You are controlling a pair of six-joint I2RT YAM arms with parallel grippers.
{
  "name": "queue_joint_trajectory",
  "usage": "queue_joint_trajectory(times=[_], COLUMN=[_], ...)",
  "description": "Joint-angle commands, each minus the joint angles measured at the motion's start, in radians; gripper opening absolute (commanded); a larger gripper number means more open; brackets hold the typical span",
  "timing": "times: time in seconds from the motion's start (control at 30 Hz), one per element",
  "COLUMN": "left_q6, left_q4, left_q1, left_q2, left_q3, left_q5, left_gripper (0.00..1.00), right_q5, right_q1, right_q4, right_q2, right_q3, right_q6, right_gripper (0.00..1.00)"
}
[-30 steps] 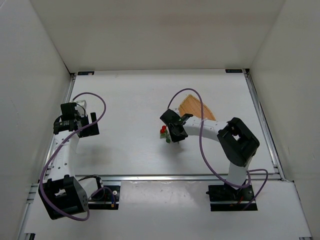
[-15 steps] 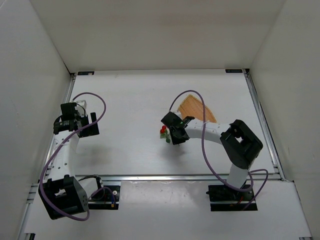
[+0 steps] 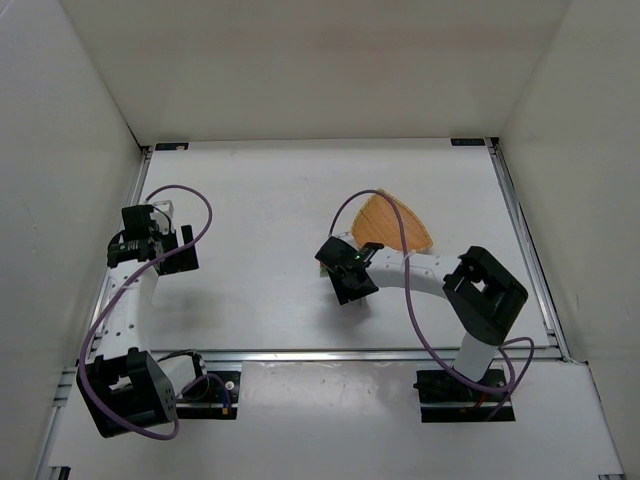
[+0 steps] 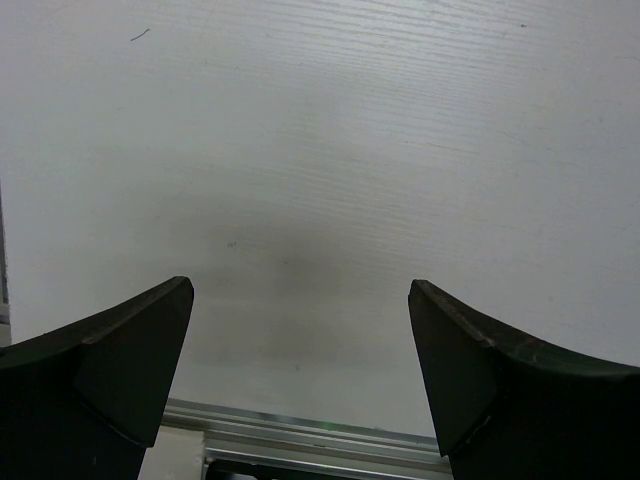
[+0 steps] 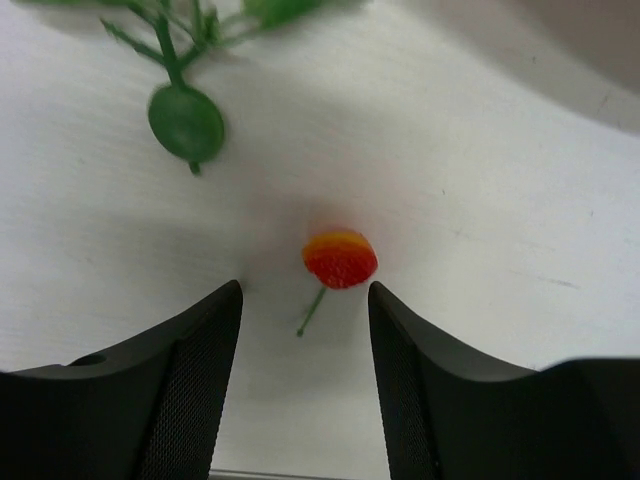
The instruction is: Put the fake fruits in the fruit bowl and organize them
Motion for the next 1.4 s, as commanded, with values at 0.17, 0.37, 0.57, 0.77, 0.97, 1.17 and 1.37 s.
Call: queue_joint_trajectory(times=[0.17, 0.37, 0.57, 0.77, 0.97, 1.17, 1.37], left_q6=[0.017, 0.017, 0.017, 0.017, 0.118, 0.244, 0.278], left_q4=[0.014, 0.014, 0.014, 0.014, 0.005, 0.005, -0.047], left_q1=[0.006, 0.006, 0.006, 0.006, -0.133, -0.381, -0.716], left_q2=[-0.009, -0.009, -0.009, -0.009, -0.055, 0.021, 0.217], left_q3=[-0.009, -0.009, -0.009, -0.009, 0.017, 0.143, 0.289], left_q5=[0.004, 0.004, 0.004, 0.013, -0.077, -0.189, -0.259], left_gripper=[1.00, 1.00, 1.00, 1.00, 1.00, 1.00, 1.00], right_q5=[0.010, 0.010, 0.010, 0.025, 0.036, -0.022, -0.131], right_q1=[-0.031, -0.040, -0.050, -0.050, -0.212, -0.424, -0.530], right_q4=[-0.035, -0.035, -0.035, -0.060, -0.089, -0.173, -0.239], right_q2=[0.109, 0.109, 0.109, -0.008, -0.106, 0.092, 0.241], right_q3=[0.084, 0.075, 0.086, 0.141, 0.241, 0.469, 0.621], right_q6=[0.034, 0.043, 0.034, 0.034, 0.011, -0.032, -0.050], right_gripper=[0.54, 0.42, 0.17, 0.09, 0.09, 0.15, 0.53])
